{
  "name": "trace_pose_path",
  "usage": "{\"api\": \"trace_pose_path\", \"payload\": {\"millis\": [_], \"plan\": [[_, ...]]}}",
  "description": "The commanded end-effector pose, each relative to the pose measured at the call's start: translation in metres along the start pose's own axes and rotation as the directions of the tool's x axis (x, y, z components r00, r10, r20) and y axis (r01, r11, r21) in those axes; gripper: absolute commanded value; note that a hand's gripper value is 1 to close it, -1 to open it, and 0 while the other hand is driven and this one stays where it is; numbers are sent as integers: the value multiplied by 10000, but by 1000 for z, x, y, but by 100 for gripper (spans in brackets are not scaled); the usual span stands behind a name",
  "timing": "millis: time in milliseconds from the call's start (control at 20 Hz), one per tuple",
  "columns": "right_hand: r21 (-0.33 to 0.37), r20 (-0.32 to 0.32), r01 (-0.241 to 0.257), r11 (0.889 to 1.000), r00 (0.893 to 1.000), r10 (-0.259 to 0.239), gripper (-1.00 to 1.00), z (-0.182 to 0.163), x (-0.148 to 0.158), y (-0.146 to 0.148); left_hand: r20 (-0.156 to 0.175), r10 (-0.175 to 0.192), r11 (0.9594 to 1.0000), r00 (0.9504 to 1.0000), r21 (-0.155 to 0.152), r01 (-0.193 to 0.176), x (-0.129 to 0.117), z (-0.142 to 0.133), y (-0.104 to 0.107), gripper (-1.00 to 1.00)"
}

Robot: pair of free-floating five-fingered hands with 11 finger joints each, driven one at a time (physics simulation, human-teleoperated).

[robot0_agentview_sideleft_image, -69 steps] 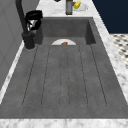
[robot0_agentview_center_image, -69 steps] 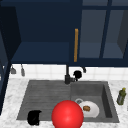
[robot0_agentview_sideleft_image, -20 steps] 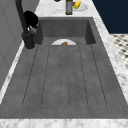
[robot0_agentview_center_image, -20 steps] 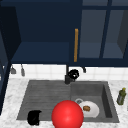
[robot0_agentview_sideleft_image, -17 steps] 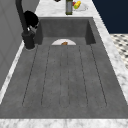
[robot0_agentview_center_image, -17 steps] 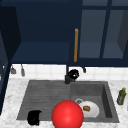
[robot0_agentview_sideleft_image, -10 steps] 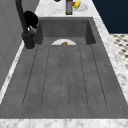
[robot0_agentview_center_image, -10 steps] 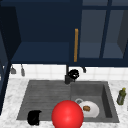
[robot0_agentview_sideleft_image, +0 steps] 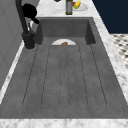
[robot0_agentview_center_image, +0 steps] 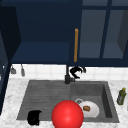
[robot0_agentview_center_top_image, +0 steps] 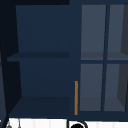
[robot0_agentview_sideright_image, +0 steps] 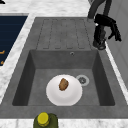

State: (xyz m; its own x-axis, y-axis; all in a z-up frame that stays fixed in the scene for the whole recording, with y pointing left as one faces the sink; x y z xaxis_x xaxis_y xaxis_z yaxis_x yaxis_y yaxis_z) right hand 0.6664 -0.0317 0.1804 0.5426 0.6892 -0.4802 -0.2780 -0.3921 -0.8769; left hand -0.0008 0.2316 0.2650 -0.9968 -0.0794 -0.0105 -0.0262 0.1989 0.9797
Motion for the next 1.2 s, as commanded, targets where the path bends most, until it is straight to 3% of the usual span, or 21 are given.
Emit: {"api": "trace_pose_path", "payload": {"millis": [0,100,250,400,700,800,950,1150], "plan": [[341,-168,25,9994,9999,-20,-100,-4,-19,-25,0,0,10000,10000,0,0,0,0,0,0],[375,-140,71,9993,9999,-66,-100,-6,-29,-37,0,0,10000,10000,0,0,0,0,0,0],[622,303,181,9979,9993,-200,-100,-14,-32,-24,0,0,10000,10000,0,0,0,0,0,0],[195,566,213,9996,9981,-224,-100,-24,-43,-15,0,0,10000,10000,0,0,0,0,0,0],[-697,1453,616,9957,9881,-510,-100,-17,-49,11,0,0,10000,10000,0,0,0,0,0,0],[-849,1575,1030,9911,9835,-888,-100,-15,-58,16,0,0,10000,10000,0,0,0,0,0,0],[-850,1777,1461,9856,9756,-1293,-100,-12,-74,19,0,0,10000,10000,0,0,0,0,0,0],[-656,2129,1611,9848,9664,-1439,-100,-15,-82,28,0,0,10000,10000,0,0,0,0,0,0]]}}
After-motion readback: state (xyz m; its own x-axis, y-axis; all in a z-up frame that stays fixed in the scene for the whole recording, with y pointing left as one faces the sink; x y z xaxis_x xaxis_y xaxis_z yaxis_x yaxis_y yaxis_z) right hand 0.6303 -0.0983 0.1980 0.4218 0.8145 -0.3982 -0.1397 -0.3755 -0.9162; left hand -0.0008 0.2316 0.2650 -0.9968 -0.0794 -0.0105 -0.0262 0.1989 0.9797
